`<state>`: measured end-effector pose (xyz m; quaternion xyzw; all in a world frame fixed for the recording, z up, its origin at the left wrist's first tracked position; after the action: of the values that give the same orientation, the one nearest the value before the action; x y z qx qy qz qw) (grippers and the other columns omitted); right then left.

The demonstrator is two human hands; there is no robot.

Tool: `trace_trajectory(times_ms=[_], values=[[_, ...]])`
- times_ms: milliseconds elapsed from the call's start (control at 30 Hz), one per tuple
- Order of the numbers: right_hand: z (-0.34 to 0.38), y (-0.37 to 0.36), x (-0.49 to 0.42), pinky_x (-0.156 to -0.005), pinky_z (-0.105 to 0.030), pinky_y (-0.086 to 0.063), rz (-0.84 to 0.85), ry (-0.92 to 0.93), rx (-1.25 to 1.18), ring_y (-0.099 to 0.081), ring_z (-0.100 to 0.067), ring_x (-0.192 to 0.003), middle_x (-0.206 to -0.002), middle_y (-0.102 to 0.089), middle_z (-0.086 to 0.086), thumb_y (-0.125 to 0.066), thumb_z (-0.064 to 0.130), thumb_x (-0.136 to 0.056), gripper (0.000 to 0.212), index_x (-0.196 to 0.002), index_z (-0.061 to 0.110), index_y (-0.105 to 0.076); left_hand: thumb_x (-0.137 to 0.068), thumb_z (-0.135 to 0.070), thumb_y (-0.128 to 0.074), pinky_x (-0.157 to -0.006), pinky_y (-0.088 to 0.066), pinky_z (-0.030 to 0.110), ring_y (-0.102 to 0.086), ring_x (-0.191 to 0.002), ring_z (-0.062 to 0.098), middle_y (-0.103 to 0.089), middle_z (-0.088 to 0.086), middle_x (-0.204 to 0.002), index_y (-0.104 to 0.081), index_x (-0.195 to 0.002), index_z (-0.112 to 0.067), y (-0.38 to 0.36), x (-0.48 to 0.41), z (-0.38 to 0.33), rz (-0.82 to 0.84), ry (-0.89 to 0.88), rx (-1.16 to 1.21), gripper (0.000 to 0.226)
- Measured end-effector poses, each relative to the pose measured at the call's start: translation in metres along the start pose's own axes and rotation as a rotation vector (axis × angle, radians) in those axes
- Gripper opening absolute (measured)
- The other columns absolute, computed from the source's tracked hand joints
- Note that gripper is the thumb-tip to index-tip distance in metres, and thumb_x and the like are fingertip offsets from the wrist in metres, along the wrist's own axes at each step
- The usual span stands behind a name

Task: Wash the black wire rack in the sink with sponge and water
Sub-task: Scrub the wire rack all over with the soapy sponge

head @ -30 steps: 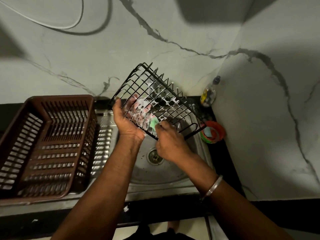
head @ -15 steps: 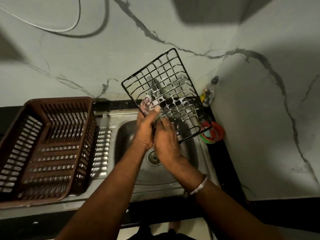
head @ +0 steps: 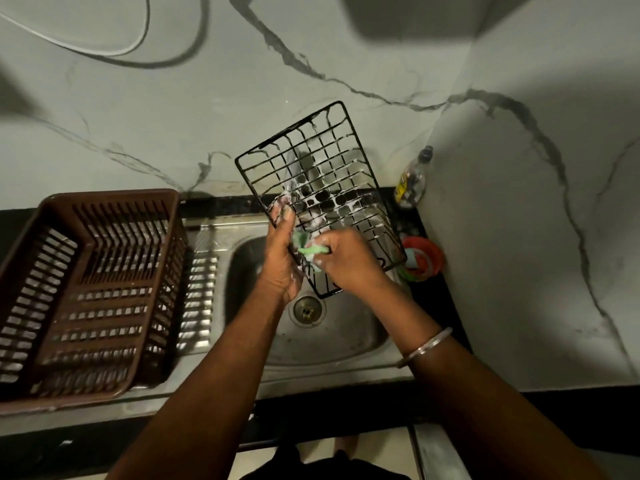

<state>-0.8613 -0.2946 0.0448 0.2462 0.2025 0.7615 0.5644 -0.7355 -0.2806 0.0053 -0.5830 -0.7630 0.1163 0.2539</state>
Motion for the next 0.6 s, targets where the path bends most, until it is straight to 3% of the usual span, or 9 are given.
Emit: trace_trajectory(times_ms=[67,133,200,300,333,433,500,567,600], values=[[0.003,0.019,0.001,-0.069,-0.017,-0.053,-0.241,0.01,0.162,-0.065,-0.009,-0.09,-0.108,-0.074,-0.001,-0.081,0.011,-0.09,0.028,-0.118,0.013,-0.077,-0.077,-0.075,-0.08,-0.114,-0.046,0.066,-0.059,-0.137,0.044,-0.059,0.02,-0.152,-0.052,-0.155,-0.02,-0.005,0.002,0.001,0.024,0.004,-0.008,0.099],[0.011,0.018,0.005,-0.07,-0.021,-0.05,-0.308,0.059,0.261,-0.058,-0.011,-0.095,-0.106,-0.068,-0.001,-0.079,0.012,-0.092,0.026,-0.118,0.012,-0.076,-0.092,-0.068,-0.067,-0.115,-0.044,0.068,-0.06,-0.134,0.048,-0.063,0.025,-0.145,-0.055,-0.152,-0.013,-0.008,0.004,-0.001,0.019,0.01,-0.011,0.083],[0.012,-0.005,0.005,-0.068,-0.028,-0.051,-0.122,0.082,0.291,-0.064,-0.017,-0.091,-0.096,-0.066,0.001,-0.079,0.011,-0.089,0.015,-0.104,0.013,-0.076,-0.106,-0.055,-0.055,-0.118,-0.043,0.065,-0.061,-0.134,0.045,-0.062,0.027,-0.146,-0.057,-0.15,-0.009,-0.008,0.004,-0.004,0.015,0.005,-0.001,0.065],[0.005,-0.017,0.003,-0.061,-0.036,-0.058,0.132,-0.015,0.066,-0.074,-0.024,-0.077,-0.085,-0.073,-0.005,-0.08,0.006,-0.085,0.011,-0.086,0.014,-0.073,-0.107,-0.052,-0.056,-0.124,-0.035,0.064,-0.054,-0.142,0.043,-0.056,0.025,-0.153,-0.054,-0.154,-0.012,-0.011,0.0,-0.007,0.065,-0.015,0.057,0.062],[0.003,-0.013,-0.001,-0.063,-0.036,-0.06,0.108,-0.049,0.038,-0.075,-0.026,-0.079,-0.088,-0.075,-0.006,-0.081,0.009,-0.085,0.01,-0.088,0.016,-0.075,-0.106,-0.054,-0.057,-0.123,-0.035,0.064,-0.054,-0.143,0.043,-0.057,0.023,-0.152,-0.055,-0.154,-0.013,-0.012,-0.001,-0.007,0.078,-0.01,0.081,0.062],[0.014,-0.003,-0.003,-0.072,-0.031,-0.054,-0.095,0.06,0.284,-0.068,-0.022,-0.091,-0.099,-0.072,-0.003,-0.08,0.015,-0.087,0.019,-0.105,0.016,-0.075,-0.099,-0.059,-0.062,-0.114,-0.049,0.053,-0.064,-0.127,0.038,-0.067,0.019,-0.138,-0.065,-0.143,-0.017,-0.015,0.0,-0.016,0.06,-0.062,0.102,0.061],[0.022,-0.017,0.003,-0.078,-0.032,-0.055,0.026,0.119,0.242,-0.067,-0.017,-0.092,-0.103,-0.072,-0.001,-0.079,0.012,-0.088,0.025,-0.113,0.014,-0.074,-0.098,-0.057,-0.061,-0.104,-0.054,0.046,-0.067,-0.116,0.033,-0.069,0.016,-0.129,-0.068,-0.137,-0.017,-0.016,0.0,-0.02,0.047,-0.06,0.142,0.057],[0.019,-0.015,0.004,-0.075,-0.031,-0.056,0.181,0.064,0.114,-0.068,-0.012,-0.086,-0.096,-0.07,0.005,-0.079,0.01,-0.088,0.023,-0.111,0.014,-0.075,-0.101,-0.055,-0.054,-0.103,-0.056,0.046,-0.07,-0.117,0.031,-0.072,0.014,-0.128,-0.073,-0.132,-0.019,-0.016,-0.001,-0.023,0.053,-0.059,0.169,0.051],[0.016,-0.007,-0.001,-0.072,-0.03,-0.057,0.173,0.015,0.08,-0.068,-0.011,-0.084,-0.094,-0.069,0.006,-0.081,0.012,-0.088,0.022,-0.11,0.014,-0.075,-0.102,-0.056,-0.05,-0.102,-0.058,0.046,-0.071,-0.117,0.031,-0.074,0.013,-0.128,-0.079,-0.124,-0.023,-0.013,-0.001,-0.025,0.026,-0.065,0.154,0.049]])
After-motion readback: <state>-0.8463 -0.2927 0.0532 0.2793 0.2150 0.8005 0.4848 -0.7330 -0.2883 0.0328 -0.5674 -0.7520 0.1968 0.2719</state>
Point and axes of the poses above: each hand's wrist, its own x-axis away from the middle knuckle, its own y-axis out of the back of the hand, z = x × y, the point moved 9 cm from there along -x, towards the middle knuckle
